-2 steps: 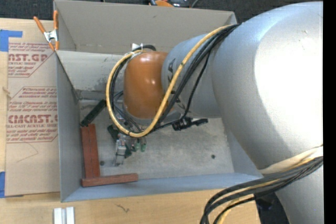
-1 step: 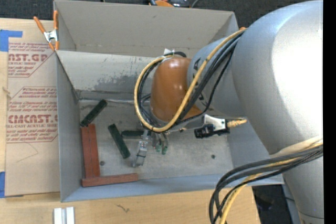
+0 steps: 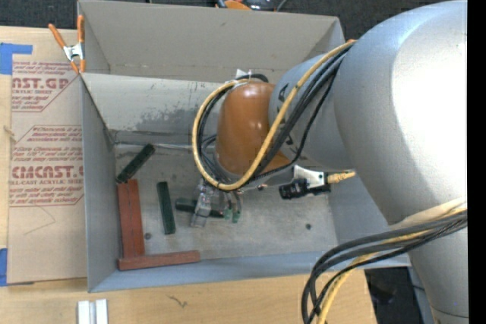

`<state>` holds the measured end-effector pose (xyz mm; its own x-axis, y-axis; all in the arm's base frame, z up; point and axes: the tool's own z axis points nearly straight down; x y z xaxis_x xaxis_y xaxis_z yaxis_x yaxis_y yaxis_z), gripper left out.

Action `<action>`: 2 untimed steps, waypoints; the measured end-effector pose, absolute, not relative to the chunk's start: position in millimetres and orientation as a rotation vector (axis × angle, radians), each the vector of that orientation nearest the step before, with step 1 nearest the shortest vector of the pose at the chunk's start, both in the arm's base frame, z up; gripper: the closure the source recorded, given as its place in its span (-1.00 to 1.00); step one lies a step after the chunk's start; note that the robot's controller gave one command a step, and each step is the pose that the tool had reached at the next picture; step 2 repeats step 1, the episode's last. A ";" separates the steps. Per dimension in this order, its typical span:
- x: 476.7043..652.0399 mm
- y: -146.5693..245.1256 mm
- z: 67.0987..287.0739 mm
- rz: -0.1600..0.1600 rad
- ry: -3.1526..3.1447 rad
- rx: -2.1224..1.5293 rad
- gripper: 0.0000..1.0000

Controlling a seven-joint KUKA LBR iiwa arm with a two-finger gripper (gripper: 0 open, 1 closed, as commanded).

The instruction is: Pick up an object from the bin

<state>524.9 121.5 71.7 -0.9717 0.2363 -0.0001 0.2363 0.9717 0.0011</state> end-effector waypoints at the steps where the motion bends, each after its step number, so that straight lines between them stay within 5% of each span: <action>1: 503.1 143.1 275.9 0.007 3.104 0.422 1.00; 2: 503.1 143.1 275.9 0.007 3.104 0.422 1.00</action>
Offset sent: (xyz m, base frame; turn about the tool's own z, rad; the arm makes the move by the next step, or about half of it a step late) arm -0.0231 0.0202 0.1997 0.0333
